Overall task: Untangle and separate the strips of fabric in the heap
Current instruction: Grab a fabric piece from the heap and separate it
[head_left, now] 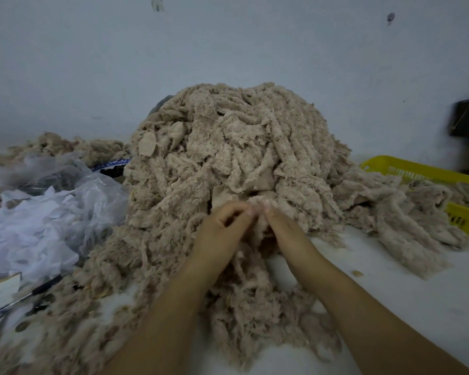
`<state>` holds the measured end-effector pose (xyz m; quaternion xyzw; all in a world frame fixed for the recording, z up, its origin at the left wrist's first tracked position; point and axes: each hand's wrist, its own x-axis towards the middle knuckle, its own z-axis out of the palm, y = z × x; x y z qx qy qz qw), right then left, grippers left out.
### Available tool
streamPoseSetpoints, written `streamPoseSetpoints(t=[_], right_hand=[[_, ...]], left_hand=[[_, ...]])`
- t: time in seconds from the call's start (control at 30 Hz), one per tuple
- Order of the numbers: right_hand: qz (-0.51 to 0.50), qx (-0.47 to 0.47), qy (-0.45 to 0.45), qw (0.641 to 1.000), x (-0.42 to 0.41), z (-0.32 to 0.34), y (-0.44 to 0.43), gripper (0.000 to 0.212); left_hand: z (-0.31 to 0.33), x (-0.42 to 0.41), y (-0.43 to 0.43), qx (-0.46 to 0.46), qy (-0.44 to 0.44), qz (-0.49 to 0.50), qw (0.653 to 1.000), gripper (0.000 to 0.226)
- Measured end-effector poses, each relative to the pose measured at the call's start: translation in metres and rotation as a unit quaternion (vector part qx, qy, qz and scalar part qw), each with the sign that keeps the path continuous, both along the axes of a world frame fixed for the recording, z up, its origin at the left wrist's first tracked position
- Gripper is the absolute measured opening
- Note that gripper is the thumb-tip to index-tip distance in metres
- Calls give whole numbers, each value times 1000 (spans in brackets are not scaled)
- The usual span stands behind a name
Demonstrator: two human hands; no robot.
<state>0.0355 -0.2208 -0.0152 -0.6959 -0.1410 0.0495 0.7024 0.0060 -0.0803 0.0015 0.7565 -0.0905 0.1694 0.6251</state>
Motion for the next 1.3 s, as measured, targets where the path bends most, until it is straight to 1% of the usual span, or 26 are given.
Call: streamPoseSetpoints(t=[0.03, 0.07, 0.1, 0.13, 0.2, 0.27, 0.37, 0.47, 0.57, 0.63, 0.77, 0.83, 0.87, 0.9, 0.93, 0.97, 1.0, 1.03, 1.07, 1.1, 1.17, 1.2, 1.23, 1.27, 1.3], right_hand=[[-21, 20, 16, 999, -1, 3, 0, 55], [-50, 36, 33, 998, 1, 4, -3, 38], [-85, 49, 49, 994, 3, 6, -5, 24], [-117, 65, 62, 989, 6, 7, -8, 17], [-152, 117, 79, 978, 10, 9, -14, 14], [-170, 164, 91, 967, 12, 11, -18, 14], [-189, 225, 109, 950, 13, 13, -19, 16], [-174, 289, 102, 936, 13, 17, -20, 24], [-168, 304, 84, 934, 12, 20, -23, 17], [-179, 294, 82, 935, 13, 19, -23, 19], [-181, 257, 59, 947, 15, 18, -25, 26], [-160, 234, 44, 958, 16, 17, -28, 30], [-147, 228, 39, 962, 16, 18, -29, 35], [-140, 223, 36, 964, 16, 18, -30, 39], [-137, 213, 33, 967, 15, 18, -31, 44], [-140, 195, 28, 970, 15, 19, -31, 48], [-145, 173, 21, 974, 15, 18, -30, 52], [-150, 155, 13, 976, 14, 18, -29, 56], [-152, 143, 7, 978, 14, 18, -28, 59], [-153, 134, 2, 979, 14, 18, -28, 60], [-153, 124, 0, 980, 13, 18, -29, 61], [-148, 124, 1, 981, 13, 18, -29, 62], [-139, 127, 0, 982, 12, 17, -28, 62], [-126, 131, 0, 983, 12, 16, -26, 61], [-111, 134, -1, 985, 12, 15, -24, 60]], left_hand=[[-2, 0, -2, 78, -32, -20, 996, 24], [-4, 0, -4, 145, -49, -36, 988, 23], [-6, 1, -5, 183, -45, -47, 981, 22], [-7, 1, -4, 193, -29, -51, 980, 21], [-8, 3, -2, 179, 6, -33, 983, 21], [-8, 4, -1, 189, 22, 5, 982, 23], [-8, 7, -1, 204, 17, 41, 978, 26], [-9, 9, 1, 212, 7, 90, 973, 27], [-9, 11, 5, 225, -4, 144, 964, 24], [-9, 11, 7, 219, -14, 167, 961, 24], [-9, 11, 8, 160, 0, 172, 972, 25], [-6, 13, 9, 114, 39, 186, 975, 26], [-5, 14, 9, 62, 67, 185, 978, 28], [-4, 16, 9, -21, 95, 169, 981, 29], [-2, 17, 9, -121, 123, 140, 975, 30], [1, 17, 8, -221, 147, 108, 958, 30], [2, 18, 9, -302, 164, 83, 936, 29], [4, 18, 10, -352, 175, 64, 917, 27], [4, 18, 11, -371, 182, 47, 909, 25], [4, 17, 12, -367, 185, 27, 911, 23], [1, 16, 13, -308, 185, -27, 933, 18], [-2, 16, 13, -254, 186, -57, 947, 17], [-5, 14, 13, -182, 190, -78, 962, 22], [-8, 13, 12, -102, 196, -91, 971, 28], [-9, 12, 10, -43, 198, -93, 975, 36]])
